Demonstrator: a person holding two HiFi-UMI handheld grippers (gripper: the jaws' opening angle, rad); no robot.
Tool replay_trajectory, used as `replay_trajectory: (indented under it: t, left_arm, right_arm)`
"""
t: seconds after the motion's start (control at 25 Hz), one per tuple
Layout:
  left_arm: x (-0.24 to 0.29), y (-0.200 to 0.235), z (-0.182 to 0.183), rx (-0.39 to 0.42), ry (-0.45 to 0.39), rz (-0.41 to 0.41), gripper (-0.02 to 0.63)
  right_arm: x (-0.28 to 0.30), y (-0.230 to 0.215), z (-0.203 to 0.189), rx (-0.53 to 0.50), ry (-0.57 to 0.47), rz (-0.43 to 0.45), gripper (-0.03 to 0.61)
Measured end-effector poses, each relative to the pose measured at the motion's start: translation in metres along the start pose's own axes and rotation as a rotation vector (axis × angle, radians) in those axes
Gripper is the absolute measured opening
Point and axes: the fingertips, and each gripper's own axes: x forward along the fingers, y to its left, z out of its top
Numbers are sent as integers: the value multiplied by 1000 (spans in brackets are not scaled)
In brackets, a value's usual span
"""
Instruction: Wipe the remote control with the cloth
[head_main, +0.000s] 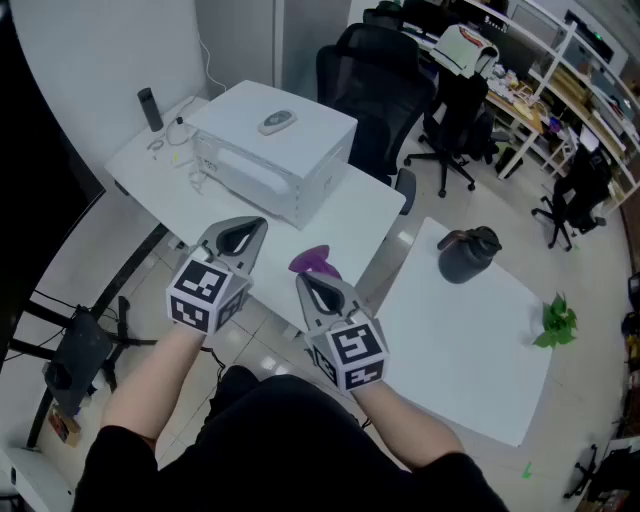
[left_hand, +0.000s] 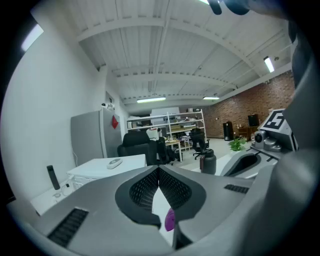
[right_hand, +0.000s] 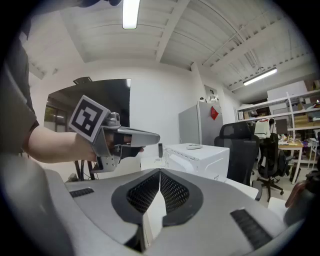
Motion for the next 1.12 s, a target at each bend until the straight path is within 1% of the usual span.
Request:
replay_trajectory:
  t: [0.12, 0.16, 0.24, 0.36, 0.4, 0.48, 0.56, 0.6, 0.72, 0.88, 0.92, 1.0, 1.12]
  left_arm:
    - [23, 22, 3, -2, 16, 5, 0]
    - [31, 31, 5, -5, 21, 5, 17]
    - [50, 54, 6, -13, 30, 5, 26]
    - [85, 97, 3, -23, 51, 1, 93]
    - [98, 112, 2, -27, 60, -2, 132]
    - [125, 138, 0, -33, 81, -14, 183]
    - [153, 160, -2, -33, 108, -33, 206]
    - [166, 170, -4, -30, 122, -43, 228]
    - [205, 200, -9, -18, 153, -54, 270]
    - [246, 225, -18, -30, 191, -72, 297]
    - [255, 228, -23, -33, 212, -81, 310]
    - [271, 233, -34, -41, 259, -96, 310]
    - [289, 243, -48, -67, 334, -90, 310]
  right_arm:
    - [5, -10, -10, 24, 20, -11, 17]
    - [9, -14, -13, 31, 28, -16, 17]
    - [18, -23, -19, 46, 46, -34, 17]
    - [37, -39, -27, 63, 77, -73, 17]
    - [44, -45, -31, 69, 90, -89, 17]
    - [60, -58, -38, 78, 119, -127, 18]
    - [77, -70, -45, 86, 151, -164, 18]
    - [85, -74, -48, 89, 167, -176, 18]
    - [110, -84, -61, 99, 220, -199, 23]
    - [130, -100, -84, 124, 288, -237, 35]
    - [133, -103, -88, 129, 298, -245, 37]
    - [139, -108, -96, 138, 313, -258, 38]
    - [145, -116, -103, 152, 327, -271, 38]
